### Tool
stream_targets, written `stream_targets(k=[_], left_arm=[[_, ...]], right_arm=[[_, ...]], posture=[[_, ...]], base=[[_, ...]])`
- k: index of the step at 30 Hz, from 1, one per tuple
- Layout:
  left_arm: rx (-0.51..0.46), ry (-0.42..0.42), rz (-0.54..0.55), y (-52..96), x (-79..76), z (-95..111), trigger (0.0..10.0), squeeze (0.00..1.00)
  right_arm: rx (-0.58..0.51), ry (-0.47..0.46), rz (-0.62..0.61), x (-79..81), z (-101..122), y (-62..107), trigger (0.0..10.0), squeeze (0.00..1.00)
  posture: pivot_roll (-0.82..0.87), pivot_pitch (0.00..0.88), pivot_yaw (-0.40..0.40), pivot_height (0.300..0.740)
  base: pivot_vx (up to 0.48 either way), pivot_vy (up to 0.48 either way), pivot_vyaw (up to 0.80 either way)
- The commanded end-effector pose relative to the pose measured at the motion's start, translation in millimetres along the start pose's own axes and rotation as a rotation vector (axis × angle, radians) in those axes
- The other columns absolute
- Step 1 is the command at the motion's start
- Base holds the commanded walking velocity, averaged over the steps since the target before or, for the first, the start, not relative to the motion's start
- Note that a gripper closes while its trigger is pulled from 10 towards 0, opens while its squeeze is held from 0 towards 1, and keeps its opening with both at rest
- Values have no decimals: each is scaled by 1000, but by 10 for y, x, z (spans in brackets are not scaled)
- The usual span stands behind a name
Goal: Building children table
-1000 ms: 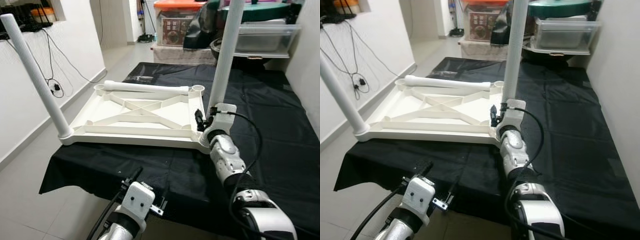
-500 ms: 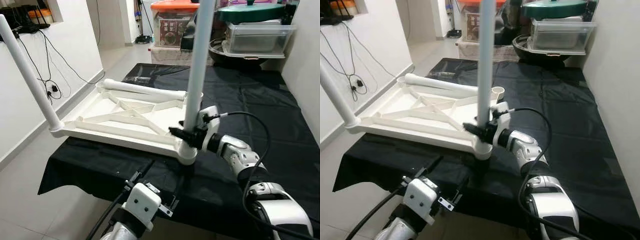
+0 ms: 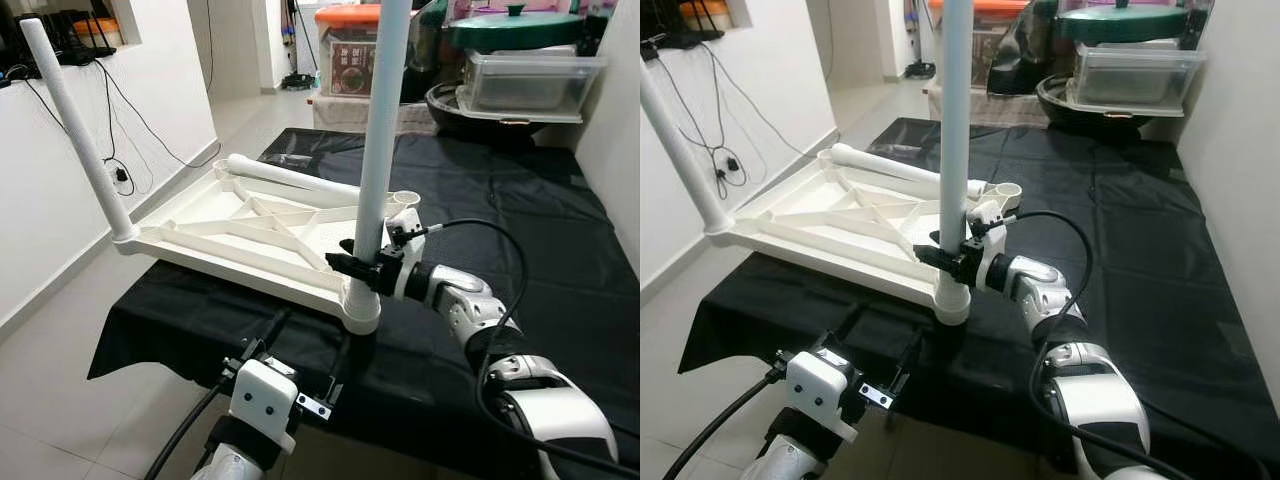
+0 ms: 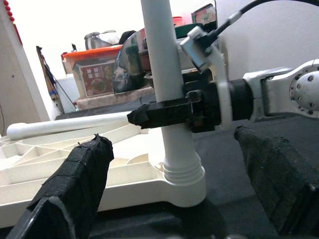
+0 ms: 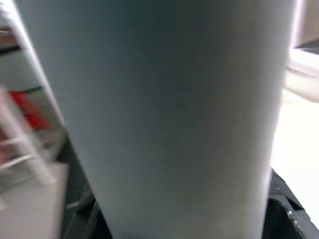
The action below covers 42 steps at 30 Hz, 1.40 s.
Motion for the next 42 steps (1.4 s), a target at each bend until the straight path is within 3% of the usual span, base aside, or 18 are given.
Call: stream_targets(k=[1, 3, 4, 5, 7, 8, 9, 12, 18, 19, 22, 23, 27, 28, 35, 40, 41, 42], left_arm=[[13, -6, 13, 26, 20, -38, 10000, 0], [13, -6, 15, 28, 24, -41, 10000, 0], [15, -9, 20, 29, 31, -46, 10000, 0], [15, -9, 20, 29, 31, -46, 10000, 0], [16, -8, 18, 27, 30, -46, 10000, 0], [16, -8, 18, 27, 30, -46, 10000, 0], [16, -7, 17, 26, 29, -47, 10000, 0], [16, -5, 13, 26, 26, -51, 10000, 0], [19, -3, 10, 27, 21, -57, 10000, 0], [20, -1, 7, 27, 19, -62, 10000, 0], [23, 1, 4, 27, 16, -70, 10000, 0], [24, 2, 4, 30, 15, -74, 10000, 0], [27, 2, 1, 37, 10, -81, 10000, 0], [27, 2, 0, 38, 8, -83, 10000, 0], [30, 0, -12, 39, -6, -92, 10000, 0], [31, -3, -14, 40, -7, -94, 10000, 0], [31, -5, -14, 41, -6, -93, 10000, 0], [31, -5, -14, 41, -6, -93, 10000, 0]], right_arm=[[70, -83, -268, -207, -187, 92, 0, 0], [75, -76, -365, -284, -200, 136, 0, 0], [88, -73, -522, -408, -232, 232, 0, 0], [88, -73, -522, -408, -232, 232, 0, 0], [108, -37, -949, -702, -274, 564, 0, 0], [108, -37, -949, -702, -274, 564, 0, 0], [112, -25, -1075, -772, -281, 679, 0, 0], [100, -55, -1261, -817, -319, 821, 0, 0], [97, -89, -1326, -731, -354, 755, 0, 0], [70, -101, -1289, -684, -331, 665, 10000, 0], [-7, -99, -1217, -601, -247, 519, 10000, 0], [-61, -95, -1163, -554, -194, 448, 10000, 1000], [-141, -73, -1076, -502, -101, 380, 10000, 1000], [-176, -98, -1025, -486, -71, 356, 10000, 0], [-249, -144, -607, -429, 60, 274, 10000, 0], [-182, -165, -326, -392, 33, 303, 10000, 0], [-116, -148, -99, -308, -10, 341, 10000, 0], [-116, -148, -99, -308, -10, 341, 10000, 0]], posture=[[54, 0, 0, 740], [54, 0, 0, 740], [54, 0, 0, 740], [54, 0, 0, 740], [46, 0, 1, 740], [46, 0, 1, 740], [46, 0, 1, 740], [46, 0, 1, 740], [46, 0, 1, 740], [46, 0, 1, 740], [46, 0, 1, 740], [45, 0, 0, 740], [44, 0, 3, 740], [44, 0, 3, 740], [44, 0, 8, 740], [42, 0, 10, 740], [42, 0, 10, 740], [42, 0, 10, 740]], base=[[0, 0, 0], [0, 0, 0], [0, 0, 0], [0, 0, 0], [0, 0, 0], [0, 0, 0], [0, 0, 0], [0, 0, 0], [0, 0, 0], [0, 0, 0], [0, 0, 0], [0, 0, 0], [0, 0, 0], [0, 0, 0], [0, 0, 0], [0, 0, 0], [0, 0, 0], [0, 0, 0]])
Point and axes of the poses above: a point about 5 cm out from each wrist's last joint towards the gripper, its own y axis pointing back from the gripper into the wrist, its own z axis along the axis of the wrist's last joint, x = y × z, the point moved 1 cm from there along -y, pointing out of the wrist towards the gripper, and after that the axes turned 1 degree about -y, right-handed, at the moved point
